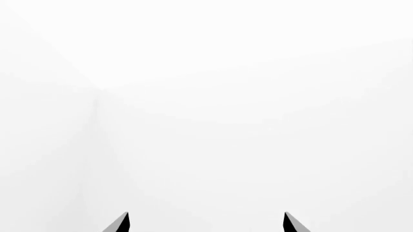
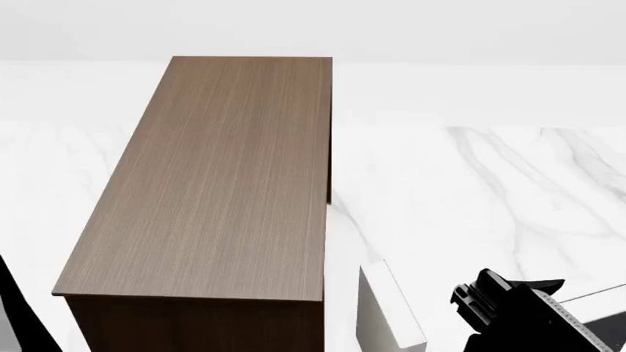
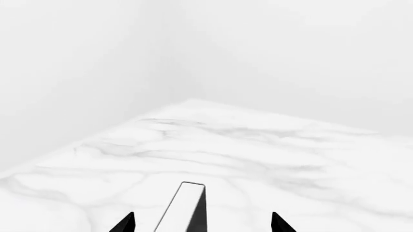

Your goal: Pick up the book in the middle and place it on the cabinet shelf.

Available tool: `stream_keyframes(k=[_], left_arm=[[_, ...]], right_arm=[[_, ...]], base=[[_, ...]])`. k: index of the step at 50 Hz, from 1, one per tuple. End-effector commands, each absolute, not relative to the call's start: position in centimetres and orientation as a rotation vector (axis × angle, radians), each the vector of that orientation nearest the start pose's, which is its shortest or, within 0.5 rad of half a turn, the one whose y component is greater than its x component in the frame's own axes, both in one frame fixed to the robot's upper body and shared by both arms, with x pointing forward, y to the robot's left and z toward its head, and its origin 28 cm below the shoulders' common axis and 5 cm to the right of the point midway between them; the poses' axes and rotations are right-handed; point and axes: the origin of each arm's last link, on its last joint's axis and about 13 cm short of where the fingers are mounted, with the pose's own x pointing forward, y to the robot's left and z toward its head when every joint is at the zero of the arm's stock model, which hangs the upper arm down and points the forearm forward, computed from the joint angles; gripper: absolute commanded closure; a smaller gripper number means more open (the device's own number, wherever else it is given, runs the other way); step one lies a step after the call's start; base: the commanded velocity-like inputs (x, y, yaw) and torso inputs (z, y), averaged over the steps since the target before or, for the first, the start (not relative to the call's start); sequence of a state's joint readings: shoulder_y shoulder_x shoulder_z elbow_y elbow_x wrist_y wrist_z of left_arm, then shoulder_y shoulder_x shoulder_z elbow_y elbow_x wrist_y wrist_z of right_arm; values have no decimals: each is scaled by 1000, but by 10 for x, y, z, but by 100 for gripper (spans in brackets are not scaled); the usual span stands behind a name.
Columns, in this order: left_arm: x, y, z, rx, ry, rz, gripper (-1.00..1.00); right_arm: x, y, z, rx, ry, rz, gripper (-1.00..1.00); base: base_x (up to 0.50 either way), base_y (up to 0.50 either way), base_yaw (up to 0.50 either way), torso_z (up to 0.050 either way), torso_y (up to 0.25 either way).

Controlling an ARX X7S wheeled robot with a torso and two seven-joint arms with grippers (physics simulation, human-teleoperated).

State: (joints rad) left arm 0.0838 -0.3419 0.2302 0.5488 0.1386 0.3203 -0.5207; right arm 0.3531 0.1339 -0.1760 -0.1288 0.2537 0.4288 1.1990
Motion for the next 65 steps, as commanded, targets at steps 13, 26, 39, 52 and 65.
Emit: stream_keyframes(k=[13,26,39,52,65], left_arm=[[174,211,128,142,-824,140,-100],[174,210,128,142,-820,138,-100],[175,210,128,139,-816,135,-100],[175,210,126,141,-813,134,-100],[174,210,126,142,-812,134,-100]], right_arm=[[279,-83,86,37,37,-940,-100],[278,-78,81,10,47,-887,-100],[282,-79,74,-4,67,-894,-100],[289,-80,61,-24,104,-901,-100],[291,-78,53,-39,123,-889,-100]], base=[[0,0,0,0,0],[0,0,0,0,0],[0,0,0,0,0],[0,0,0,0,0],[0,0,0,0,0]])
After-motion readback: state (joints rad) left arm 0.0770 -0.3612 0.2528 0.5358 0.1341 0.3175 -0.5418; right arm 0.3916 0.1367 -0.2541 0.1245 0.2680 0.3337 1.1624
